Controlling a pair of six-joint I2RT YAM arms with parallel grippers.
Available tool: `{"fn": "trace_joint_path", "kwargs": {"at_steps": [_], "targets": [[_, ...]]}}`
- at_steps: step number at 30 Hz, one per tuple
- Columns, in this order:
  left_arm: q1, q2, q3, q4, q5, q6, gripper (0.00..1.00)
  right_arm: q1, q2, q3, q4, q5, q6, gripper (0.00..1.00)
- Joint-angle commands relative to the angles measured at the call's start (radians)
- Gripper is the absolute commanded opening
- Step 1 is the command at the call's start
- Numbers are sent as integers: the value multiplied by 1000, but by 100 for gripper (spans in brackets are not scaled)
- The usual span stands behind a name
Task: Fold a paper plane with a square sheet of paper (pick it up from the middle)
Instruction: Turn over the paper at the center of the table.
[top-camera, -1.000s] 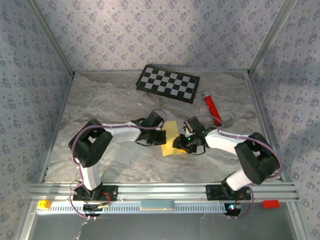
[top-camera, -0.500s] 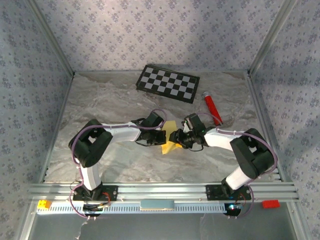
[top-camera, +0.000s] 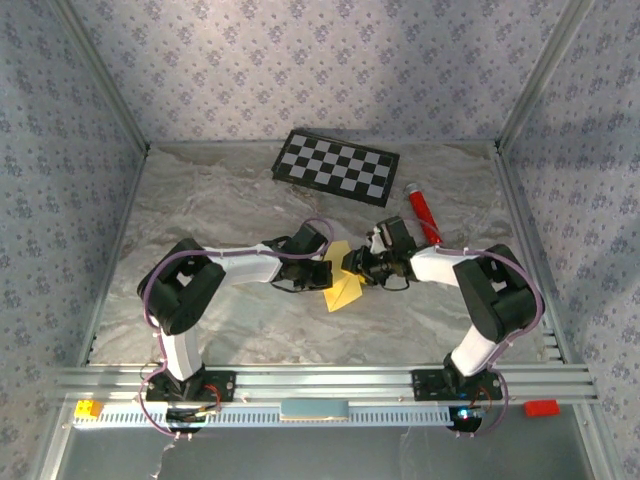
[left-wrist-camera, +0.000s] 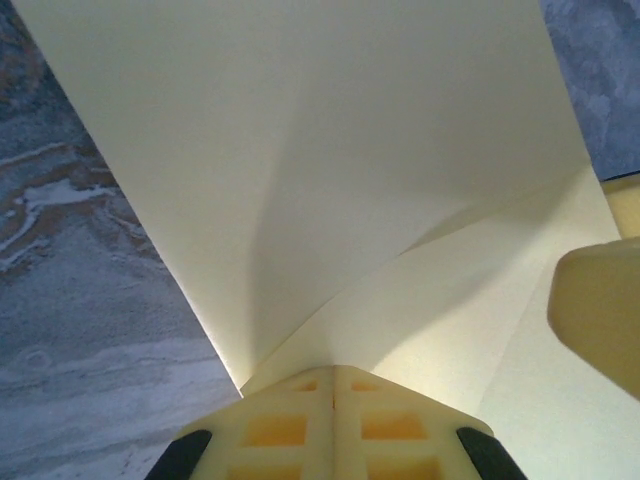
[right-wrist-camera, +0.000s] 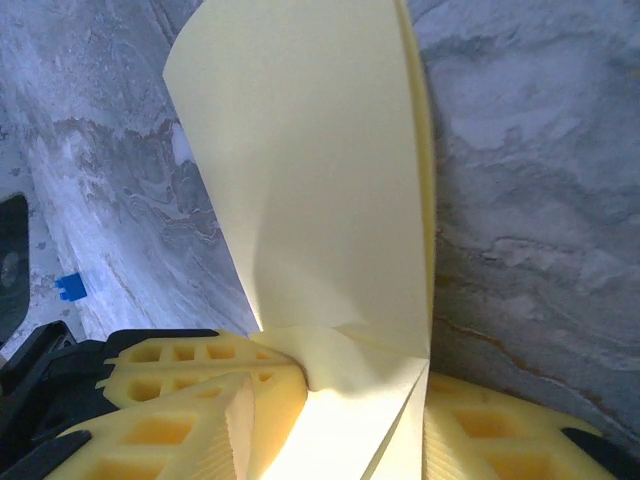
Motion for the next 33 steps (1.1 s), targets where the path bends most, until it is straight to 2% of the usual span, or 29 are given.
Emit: {"fn": "trace_joint_path", "kwargs": {"at_steps": [1, 7, 21, 27, 33], "targets": [[-3, 8, -27, -8, -1, -15, 5, -14, 18, 12, 16, -43, -24, 40], [-5, 0, -36, 3, -5, -26, 5, -34, 24, -15, 50, -55, -24, 29], [-4, -20, -59, 43, -5, -54, 7, -47, 54, -30, 80, -85, -32, 14], [-5, -69, -74, 59, -13, -57, 15, -54, 66, -32, 109, -110, -33, 4], [-6, -143, -66, 49, -19, -49, 26, -57, 22, -51, 128, -86, -27, 2]]}}
